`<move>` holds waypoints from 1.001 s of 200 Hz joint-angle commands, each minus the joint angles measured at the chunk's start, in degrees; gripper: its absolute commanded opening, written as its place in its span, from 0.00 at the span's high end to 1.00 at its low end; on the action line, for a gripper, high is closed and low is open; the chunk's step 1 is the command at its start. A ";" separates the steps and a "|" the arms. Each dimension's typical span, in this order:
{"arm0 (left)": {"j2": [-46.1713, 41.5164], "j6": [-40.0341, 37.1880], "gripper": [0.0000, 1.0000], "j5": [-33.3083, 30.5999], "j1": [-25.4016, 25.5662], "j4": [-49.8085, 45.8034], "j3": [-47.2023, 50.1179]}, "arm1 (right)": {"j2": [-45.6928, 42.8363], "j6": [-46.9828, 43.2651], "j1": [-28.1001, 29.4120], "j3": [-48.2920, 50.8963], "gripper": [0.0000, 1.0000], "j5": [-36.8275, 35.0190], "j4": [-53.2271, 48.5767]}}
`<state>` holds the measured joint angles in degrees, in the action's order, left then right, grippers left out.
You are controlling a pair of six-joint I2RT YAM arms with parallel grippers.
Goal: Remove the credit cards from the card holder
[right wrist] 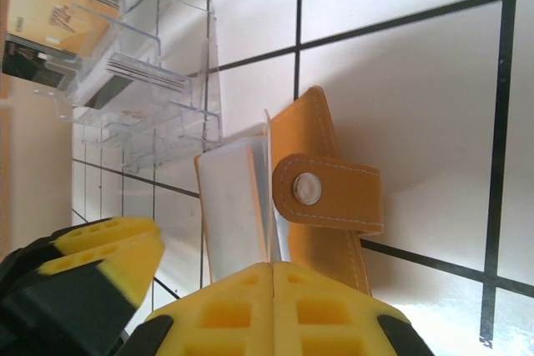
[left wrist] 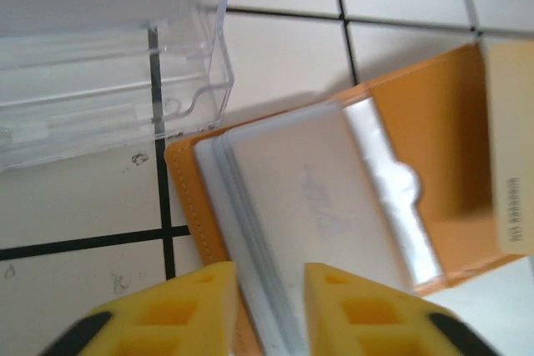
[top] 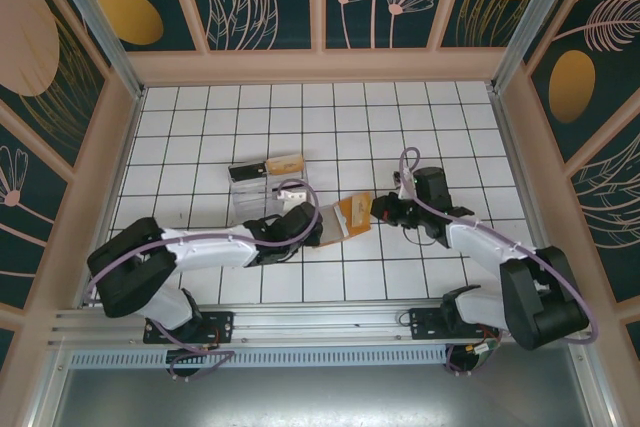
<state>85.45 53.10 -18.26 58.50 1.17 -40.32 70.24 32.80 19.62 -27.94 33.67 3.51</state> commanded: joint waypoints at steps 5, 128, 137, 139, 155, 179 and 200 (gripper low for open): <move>-5.64 -0.11 0.59 -0.49 -0.27 -2.49 -1.22 | -2.25 -2.32 1.72 -4.35 1.00 -2.44 -3.60; -30.36 2.74 0.01 -19.05 -0.23 -16.34 0.68 | 6.60 -15.66 17.53 -25.13 1.00 -17.96 -11.40; -33.84 2.96 0.01 -21.22 -0.28 -18.10 1.37 | 7.29 -17.31 18.35 -26.72 1.00 -19.13 -11.59; -34.62 3.01 0.01 -21.54 -0.24 -18.43 1.51 | 7.37 -17.78 18.42 -27.03 1.00 -19.36 -11.64; -40.44 3.27 0.01 -24.63 -0.24 -20.99 3.13 | 7.84 -21.91 20.34 -28.76 1.00 -21.76 -11.00; -48.26 3.22 0.01 -26.28 -0.27 -22.53 5.90 | 7.72 -31.62 23.24 -29.92 1.00 -23.77 -8.53; -52.08 3.09 0.01 -26.00 -0.25 -22.29 8.14 | 7.89 -43.92 25.73 -30.54 1.00 -24.83 -7.25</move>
<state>36.36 55.88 -41.32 58.50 -17.82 -34.89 77.93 4.89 43.03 -56.27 11.55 -6.04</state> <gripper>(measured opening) 0.986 0.069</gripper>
